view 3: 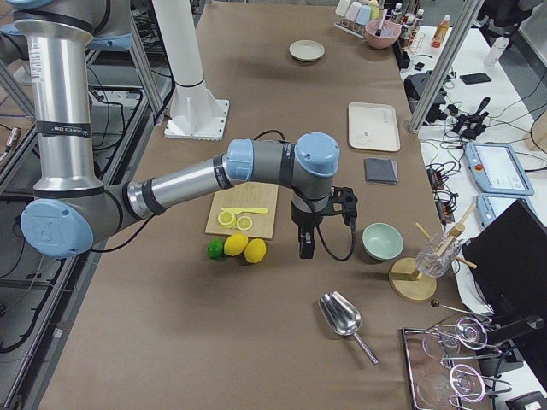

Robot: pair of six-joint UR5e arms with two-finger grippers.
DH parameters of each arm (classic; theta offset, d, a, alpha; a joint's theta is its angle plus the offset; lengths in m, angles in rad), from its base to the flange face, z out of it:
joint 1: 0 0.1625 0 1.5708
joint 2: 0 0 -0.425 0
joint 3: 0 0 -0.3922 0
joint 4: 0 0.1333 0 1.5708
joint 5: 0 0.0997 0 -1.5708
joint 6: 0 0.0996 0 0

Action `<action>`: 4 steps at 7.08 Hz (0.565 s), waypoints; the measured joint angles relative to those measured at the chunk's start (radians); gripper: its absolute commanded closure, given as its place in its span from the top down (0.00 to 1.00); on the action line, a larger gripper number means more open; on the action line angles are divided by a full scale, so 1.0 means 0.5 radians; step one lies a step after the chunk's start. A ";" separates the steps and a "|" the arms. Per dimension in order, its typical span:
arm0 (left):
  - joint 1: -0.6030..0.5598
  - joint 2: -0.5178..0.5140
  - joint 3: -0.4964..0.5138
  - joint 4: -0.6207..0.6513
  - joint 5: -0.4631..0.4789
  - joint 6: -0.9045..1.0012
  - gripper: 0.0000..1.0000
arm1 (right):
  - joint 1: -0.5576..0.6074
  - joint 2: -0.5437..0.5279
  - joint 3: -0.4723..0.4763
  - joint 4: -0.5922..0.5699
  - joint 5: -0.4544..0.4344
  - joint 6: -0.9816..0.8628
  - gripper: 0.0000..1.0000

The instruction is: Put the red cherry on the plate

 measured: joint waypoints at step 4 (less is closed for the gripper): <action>0.018 -0.034 0.039 -0.039 -0.005 -0.014 0.99 | 0.040 -0.039 0.019 0.001 0.004 -0.013 1.00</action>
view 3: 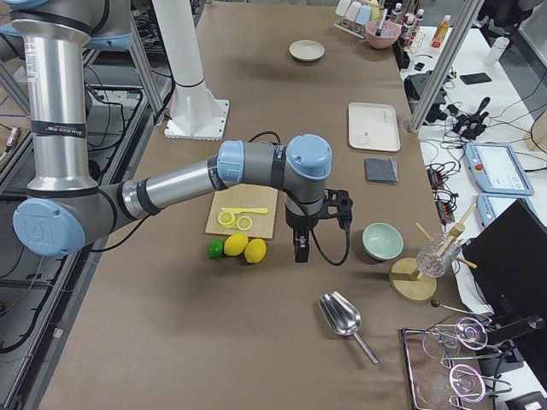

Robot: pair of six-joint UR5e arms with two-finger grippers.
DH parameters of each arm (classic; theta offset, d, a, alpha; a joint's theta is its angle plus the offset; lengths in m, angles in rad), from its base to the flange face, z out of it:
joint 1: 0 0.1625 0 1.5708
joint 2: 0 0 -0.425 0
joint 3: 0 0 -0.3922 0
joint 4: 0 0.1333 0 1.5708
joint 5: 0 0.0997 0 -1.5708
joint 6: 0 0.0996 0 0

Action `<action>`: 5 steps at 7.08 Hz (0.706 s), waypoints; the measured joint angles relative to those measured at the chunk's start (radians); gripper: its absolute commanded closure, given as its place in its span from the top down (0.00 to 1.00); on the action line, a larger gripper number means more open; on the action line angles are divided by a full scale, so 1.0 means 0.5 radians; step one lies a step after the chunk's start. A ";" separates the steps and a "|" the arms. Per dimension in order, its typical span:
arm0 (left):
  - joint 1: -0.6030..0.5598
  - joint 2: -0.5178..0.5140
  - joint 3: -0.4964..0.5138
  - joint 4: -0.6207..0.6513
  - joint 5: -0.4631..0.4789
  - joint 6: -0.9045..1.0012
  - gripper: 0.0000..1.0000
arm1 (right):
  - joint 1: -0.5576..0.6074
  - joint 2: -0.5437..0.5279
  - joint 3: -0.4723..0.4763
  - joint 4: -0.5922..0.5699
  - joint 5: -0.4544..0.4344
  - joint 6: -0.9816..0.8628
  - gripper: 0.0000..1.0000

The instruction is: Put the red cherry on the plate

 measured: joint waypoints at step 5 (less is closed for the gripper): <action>0.020 -0.088 0.359 -0.146 -0.292 0.023 0.99 | 0.005 -0.003 0.039 -0.003 -0.008 -0.009 1.00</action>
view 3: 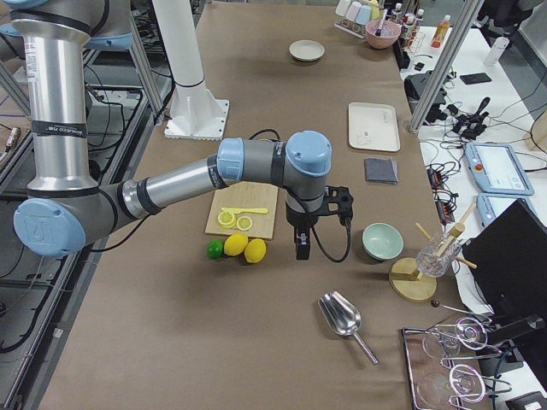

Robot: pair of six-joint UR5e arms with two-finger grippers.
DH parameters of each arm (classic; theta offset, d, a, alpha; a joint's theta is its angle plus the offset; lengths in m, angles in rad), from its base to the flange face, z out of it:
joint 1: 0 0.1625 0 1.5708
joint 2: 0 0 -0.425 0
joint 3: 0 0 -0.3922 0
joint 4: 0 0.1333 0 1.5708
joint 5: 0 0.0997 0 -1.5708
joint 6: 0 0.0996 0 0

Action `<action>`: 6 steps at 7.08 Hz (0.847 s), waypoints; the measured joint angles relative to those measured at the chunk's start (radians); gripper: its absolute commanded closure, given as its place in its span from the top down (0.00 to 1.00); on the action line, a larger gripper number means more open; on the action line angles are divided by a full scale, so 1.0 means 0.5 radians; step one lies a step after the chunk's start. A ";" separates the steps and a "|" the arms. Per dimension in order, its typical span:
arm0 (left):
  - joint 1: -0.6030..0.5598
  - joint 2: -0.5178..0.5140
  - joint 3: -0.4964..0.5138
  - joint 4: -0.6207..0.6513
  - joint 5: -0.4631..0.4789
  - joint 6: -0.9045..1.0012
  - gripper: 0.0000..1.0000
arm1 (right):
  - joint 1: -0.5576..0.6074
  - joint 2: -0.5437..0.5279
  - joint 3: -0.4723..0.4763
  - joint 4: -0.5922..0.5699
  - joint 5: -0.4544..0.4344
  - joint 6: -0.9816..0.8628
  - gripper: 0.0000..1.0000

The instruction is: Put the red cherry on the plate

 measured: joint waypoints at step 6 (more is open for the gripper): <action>0.360 -0.173 0.265 -0.427 -0.429 -0.212 0.99 | 0.029 -0.099 0.065 -0.009 -0.113 0.004 1.00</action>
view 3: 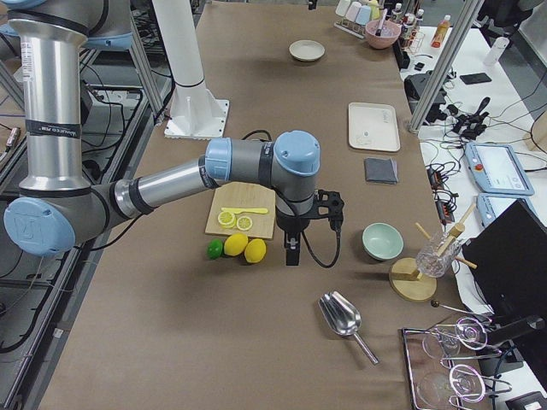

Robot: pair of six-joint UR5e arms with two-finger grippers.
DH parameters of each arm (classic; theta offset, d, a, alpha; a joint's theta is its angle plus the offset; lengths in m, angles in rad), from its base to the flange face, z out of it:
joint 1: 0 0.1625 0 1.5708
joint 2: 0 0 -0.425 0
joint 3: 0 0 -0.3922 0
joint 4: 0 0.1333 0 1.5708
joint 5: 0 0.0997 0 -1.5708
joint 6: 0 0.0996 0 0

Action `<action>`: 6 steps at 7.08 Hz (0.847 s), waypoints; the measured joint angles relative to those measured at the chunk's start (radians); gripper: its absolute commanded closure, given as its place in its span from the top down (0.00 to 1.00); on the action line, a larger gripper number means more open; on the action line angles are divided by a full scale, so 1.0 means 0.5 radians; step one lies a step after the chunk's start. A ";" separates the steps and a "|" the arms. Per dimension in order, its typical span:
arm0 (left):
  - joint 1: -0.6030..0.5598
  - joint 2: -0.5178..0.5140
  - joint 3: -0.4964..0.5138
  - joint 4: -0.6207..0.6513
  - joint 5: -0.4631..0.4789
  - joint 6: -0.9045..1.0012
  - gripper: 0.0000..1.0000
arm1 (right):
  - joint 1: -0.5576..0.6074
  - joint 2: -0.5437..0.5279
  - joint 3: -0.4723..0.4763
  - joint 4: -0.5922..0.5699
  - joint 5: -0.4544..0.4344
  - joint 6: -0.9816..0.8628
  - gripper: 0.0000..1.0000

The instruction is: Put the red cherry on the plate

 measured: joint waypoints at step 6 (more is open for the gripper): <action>0.353 -0.011 0.330 -1.062 0.160 -0.758 0.99 | -0.006 -0.027 -0.010 0.006 0.006 -0.001 1.00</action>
